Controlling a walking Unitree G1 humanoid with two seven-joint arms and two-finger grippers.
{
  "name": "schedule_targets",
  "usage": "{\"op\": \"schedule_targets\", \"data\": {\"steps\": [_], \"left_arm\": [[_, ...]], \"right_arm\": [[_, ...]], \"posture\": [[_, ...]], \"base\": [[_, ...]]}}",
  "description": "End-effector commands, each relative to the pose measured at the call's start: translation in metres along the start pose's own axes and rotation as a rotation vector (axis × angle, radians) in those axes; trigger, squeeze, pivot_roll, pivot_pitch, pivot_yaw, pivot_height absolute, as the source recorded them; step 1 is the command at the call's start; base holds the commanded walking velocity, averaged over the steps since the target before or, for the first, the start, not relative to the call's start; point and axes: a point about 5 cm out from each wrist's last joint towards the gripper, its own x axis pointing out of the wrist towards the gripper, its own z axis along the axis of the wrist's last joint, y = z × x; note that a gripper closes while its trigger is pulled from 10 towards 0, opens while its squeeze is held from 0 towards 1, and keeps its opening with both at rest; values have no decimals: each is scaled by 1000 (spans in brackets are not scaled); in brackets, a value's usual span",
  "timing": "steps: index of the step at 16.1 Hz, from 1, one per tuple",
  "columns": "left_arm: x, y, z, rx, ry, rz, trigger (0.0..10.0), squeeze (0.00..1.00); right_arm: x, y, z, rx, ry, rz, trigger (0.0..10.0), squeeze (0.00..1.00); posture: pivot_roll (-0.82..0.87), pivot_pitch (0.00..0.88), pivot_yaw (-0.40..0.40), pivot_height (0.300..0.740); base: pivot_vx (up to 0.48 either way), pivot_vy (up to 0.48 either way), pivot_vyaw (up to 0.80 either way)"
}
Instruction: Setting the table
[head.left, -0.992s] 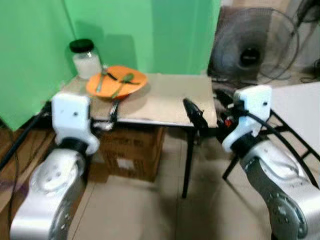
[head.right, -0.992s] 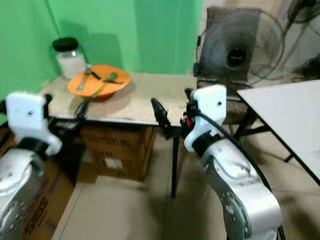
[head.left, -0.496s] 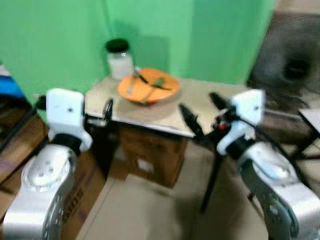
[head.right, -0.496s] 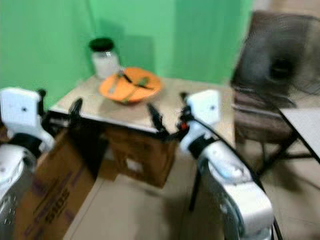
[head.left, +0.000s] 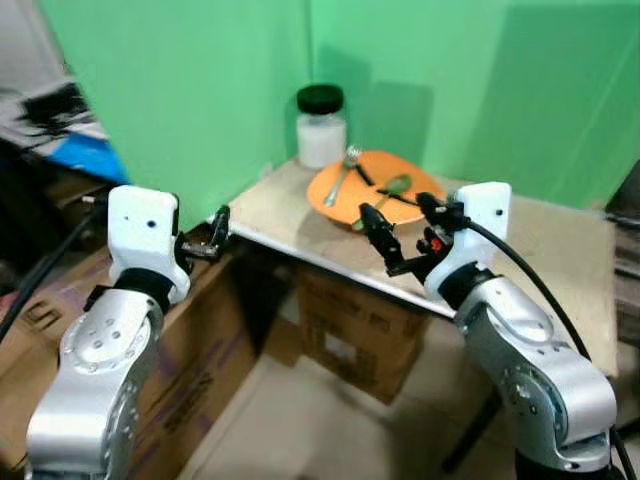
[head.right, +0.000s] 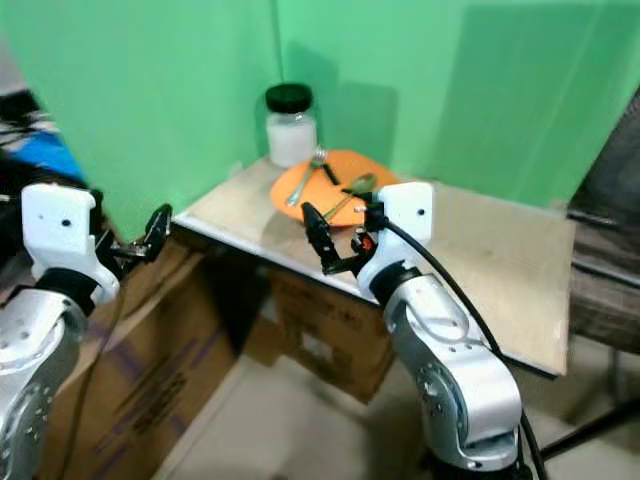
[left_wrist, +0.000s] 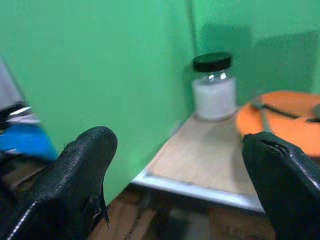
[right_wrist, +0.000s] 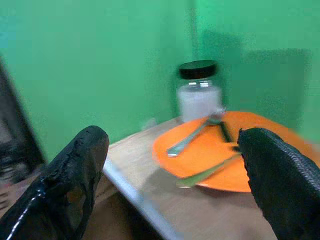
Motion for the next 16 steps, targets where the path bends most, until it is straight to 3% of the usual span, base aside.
{"op": "schedule_targets", "data": {"steps": [1, 6, 16], "left_arm": [[2, -6, 7, 0, -44, -20, 10000, 0], [-4, -7, 1, -19, -42, -12, 10000, 0], [-4, -9, 1, -18, -57, -11, 10000, 0]], "right_arm": [[1, -10, 0, -21, 14, -40, 10000, 0], [-5, -11, 2, -126, 12, -14, 10000, 0], [-4, -17, 7, -129, -15, -12, 10000, 0]], "posture": [[-22, 0, 29, 740], [-57, 35, 19, 740], [-55, 11, 14, 740]], "base": [[300, 0, 0], [304, 0, 0], [307, 0, 0]]}}
